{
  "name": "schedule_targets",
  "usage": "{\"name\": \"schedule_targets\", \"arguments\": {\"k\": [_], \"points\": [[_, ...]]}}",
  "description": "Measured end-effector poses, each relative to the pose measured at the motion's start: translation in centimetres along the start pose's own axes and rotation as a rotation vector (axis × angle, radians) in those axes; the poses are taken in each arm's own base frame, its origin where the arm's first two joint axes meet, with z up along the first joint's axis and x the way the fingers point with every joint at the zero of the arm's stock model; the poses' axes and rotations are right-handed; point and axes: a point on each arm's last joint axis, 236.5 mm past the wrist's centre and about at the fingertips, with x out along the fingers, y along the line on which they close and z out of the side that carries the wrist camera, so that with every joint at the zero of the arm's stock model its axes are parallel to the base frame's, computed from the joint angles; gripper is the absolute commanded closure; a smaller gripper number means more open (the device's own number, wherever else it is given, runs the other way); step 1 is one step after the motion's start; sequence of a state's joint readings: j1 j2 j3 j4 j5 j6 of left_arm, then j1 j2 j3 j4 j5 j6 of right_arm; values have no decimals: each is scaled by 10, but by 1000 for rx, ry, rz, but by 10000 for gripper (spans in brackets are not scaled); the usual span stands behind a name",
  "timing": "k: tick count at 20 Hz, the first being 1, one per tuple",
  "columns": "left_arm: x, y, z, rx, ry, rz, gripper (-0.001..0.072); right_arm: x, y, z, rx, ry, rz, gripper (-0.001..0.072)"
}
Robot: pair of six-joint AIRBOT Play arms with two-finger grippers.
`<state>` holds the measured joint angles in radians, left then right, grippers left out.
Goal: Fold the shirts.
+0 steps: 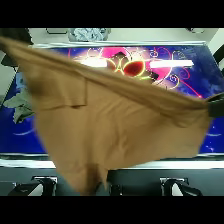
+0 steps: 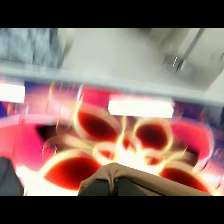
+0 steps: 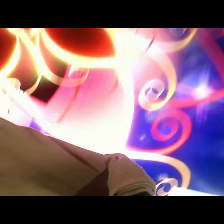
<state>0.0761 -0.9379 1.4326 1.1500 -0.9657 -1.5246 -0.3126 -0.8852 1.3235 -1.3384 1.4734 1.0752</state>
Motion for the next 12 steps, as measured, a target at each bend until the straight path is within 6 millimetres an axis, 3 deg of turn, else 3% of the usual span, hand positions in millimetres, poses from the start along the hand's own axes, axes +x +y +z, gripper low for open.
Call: {"name": "schedule_targets", "arguments": {"k": [3,5,7,9,10,11,12], "points": [[94,52,-95,-134,224,47,674,110,6,-22,131,122,158,664],[139,71,-147,-257,324,48,674,168,8,-17,239,97,221,663],[172,83,-186,-372,389,50,674,209,9,-8,361,51,268,662],[190,87,-216,-457,442,48,671,237,10,-4,452,26,299,635],[195,87,-227,-483,466,45,573,246,10,-1,477,10,305,509],[198,85,-235,-506,487,40,282,252,10,0,486,1,309,357],[199,83,-241,-522,507,33,96,253,9,5,491,-17,314,175]]}}
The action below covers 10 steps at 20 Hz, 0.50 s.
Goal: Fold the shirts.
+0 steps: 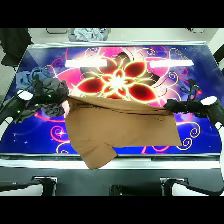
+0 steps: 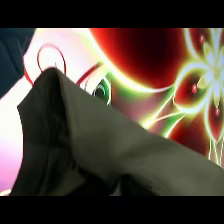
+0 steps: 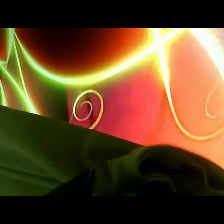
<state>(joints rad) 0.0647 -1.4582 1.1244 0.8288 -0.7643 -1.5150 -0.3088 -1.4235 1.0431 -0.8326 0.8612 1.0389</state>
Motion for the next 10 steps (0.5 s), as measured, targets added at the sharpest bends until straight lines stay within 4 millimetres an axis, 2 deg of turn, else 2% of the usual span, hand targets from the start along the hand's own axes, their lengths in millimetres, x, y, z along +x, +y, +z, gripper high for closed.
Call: {"name": "schedule_targets", "arguments": {"k": [1,2,4,6,8,10], "points": [[-1,0,-2,-16,15,-8,94,-4,1,8,-11,-21,6,98],[-5,0,-1,-23,30,-15,103,-14,1,19,-45,-46,7,85],[-25,2,-1,-13,83,-23,103,-49,-4,41,-137,-80,-18,87],[-53,18,-9,15,148,13,103,-91,-29,48,-214,-57,-114,81],[-76,43,-35,32,225,83,104,-127,-63,22,-227,66,-204,82],[-90,71,-87,13,341,143,104,-152,-95,-11,-160,170,-262,81]]}}
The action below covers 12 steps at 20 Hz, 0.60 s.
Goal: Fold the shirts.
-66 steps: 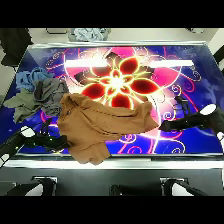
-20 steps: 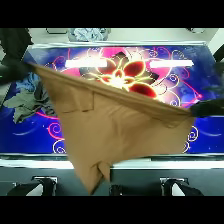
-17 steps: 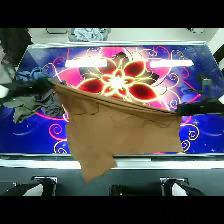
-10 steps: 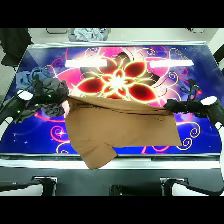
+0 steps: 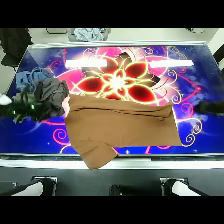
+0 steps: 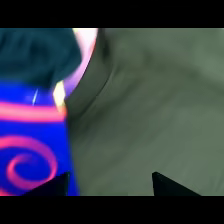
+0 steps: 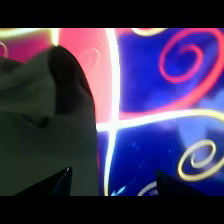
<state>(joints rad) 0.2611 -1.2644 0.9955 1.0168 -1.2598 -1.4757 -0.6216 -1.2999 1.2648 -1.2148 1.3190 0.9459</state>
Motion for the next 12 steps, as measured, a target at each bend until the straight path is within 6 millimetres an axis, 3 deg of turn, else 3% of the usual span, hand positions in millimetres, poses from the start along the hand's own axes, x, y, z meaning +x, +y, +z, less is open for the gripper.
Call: {"name": "schedule_targets", "arguments": {"k": [2,4,6,9,12], "points": [[20,20,-49,-45,89,12,109,1,-7,-42,50,119,20,81],[42,22,-91,-85,157,-42,111,7,-8,-69,83,192,43,81],[61,20,-114,-117,176,-88,111,11,-3,-87,92,241,76,80],[78,9,-130,-131,172,-133,114,16,0,-102,93,276,100,53],[91,2,-135,-118,157,-134,352,22,0,-106,85,290,112,33]]}}
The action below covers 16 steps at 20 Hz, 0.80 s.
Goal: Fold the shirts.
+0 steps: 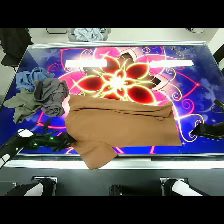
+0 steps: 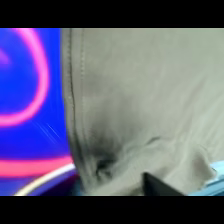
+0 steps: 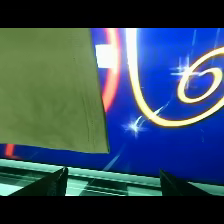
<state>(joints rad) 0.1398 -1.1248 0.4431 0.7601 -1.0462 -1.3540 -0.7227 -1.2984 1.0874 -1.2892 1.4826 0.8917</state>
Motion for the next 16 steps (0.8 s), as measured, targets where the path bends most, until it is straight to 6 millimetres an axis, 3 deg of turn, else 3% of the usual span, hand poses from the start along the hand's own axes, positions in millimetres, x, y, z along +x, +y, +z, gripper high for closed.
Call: {"name": "schedule_targets", "arguments": {"k": [1,2,3,11,16], "points": [[4,-1,0,8,-5,6,441,3,-1,-1,0,8,5,31],[8,-1,-1,11,-5,11,591,6,-2,-2,1,18,14,22],[12,0,-1,16,-9,20,676,10,-2,-3,1,30,25,22],[19,-3,4,29,-42,29,674,42,3,-15,7,138,142,41],[19,-3,7,39,-54,33,674,69,10,-35,23,201,207,45]]}}
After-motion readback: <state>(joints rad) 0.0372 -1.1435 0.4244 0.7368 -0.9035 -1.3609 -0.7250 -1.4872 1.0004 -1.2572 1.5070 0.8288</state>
